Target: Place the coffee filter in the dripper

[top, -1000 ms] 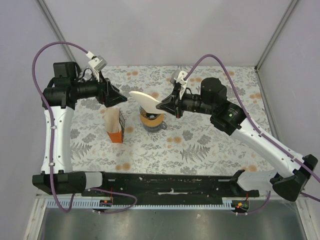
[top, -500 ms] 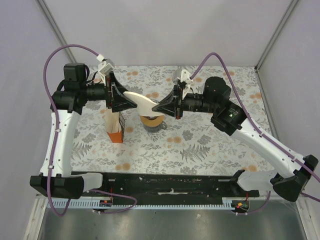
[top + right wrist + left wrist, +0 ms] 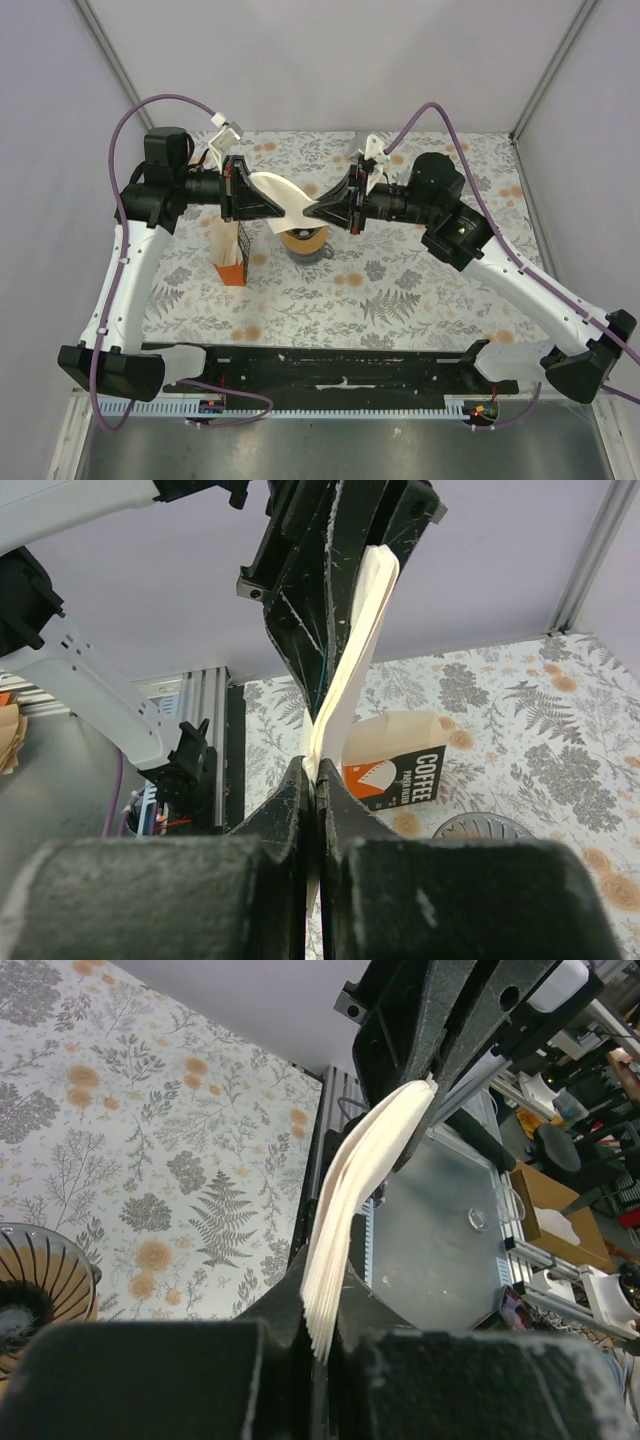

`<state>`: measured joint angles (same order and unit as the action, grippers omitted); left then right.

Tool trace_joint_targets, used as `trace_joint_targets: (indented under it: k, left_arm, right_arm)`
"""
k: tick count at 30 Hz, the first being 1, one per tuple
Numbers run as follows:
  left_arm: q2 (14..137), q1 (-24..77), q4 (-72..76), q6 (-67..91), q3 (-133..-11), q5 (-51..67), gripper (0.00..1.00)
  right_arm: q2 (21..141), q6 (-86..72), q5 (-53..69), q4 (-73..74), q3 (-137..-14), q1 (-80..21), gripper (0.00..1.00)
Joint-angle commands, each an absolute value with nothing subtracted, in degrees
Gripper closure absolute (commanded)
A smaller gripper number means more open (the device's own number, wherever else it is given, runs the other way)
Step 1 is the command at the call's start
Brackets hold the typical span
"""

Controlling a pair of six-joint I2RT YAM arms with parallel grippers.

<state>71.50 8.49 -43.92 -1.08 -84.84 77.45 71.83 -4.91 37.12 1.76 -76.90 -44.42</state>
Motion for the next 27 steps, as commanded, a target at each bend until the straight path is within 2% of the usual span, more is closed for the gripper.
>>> trace_joint_targets:
  k: [1, 7, 10, 13, 19, 22, 27]
  left_arm:
    - [70.49, 8.61, -39.90, 3.60, -84.29, 78.75, 0.98]
    - [70.58, 8.61, -40.16, 2.82, -84.55, 75.86, 0.98]
    - [70.58, 8.61, -41.74, 0.80, -84.55, 73.92, 0.98]
    - [70.66, 8.61, -42.71, 0.09, -84.64, 72.08, 0.98]
    - [70.58, 8.61, -44.56, -3.51, -85.08, 71.10, 0.98]
    - [70.49, 8.70, -45.26, -4.39, -84.99, 71.02, 0.98]
    - [70.05, 8.79, -46.14, -5.54, -85.25, 70.93, 0.98]
  right_arm:
    - [71.10, -4.49, 34.98, -0.53, -78.66, -44.38, 0.89]
    - [67.34, -0.53, 28.14, 3.86, -76.91, -44.38, 0.48]
    - [63.64, 4.21, 23.92, 4.22, -74.28, -44.38, 0.36]
    - [60.56, 6.76, 21.45, 2.99, -71.38, -44.47, 0.33]
    - [57.04, 16.23, 22.05, -3.25, -65.75, -48.33, 0.32]
    - [57.74, 23.01, 24.25, -2.73, -66.27, -49.40, 0.31]
    - [61.60, 25.66, 24.52, -1.06, -70.13, -49.39, 0.31]
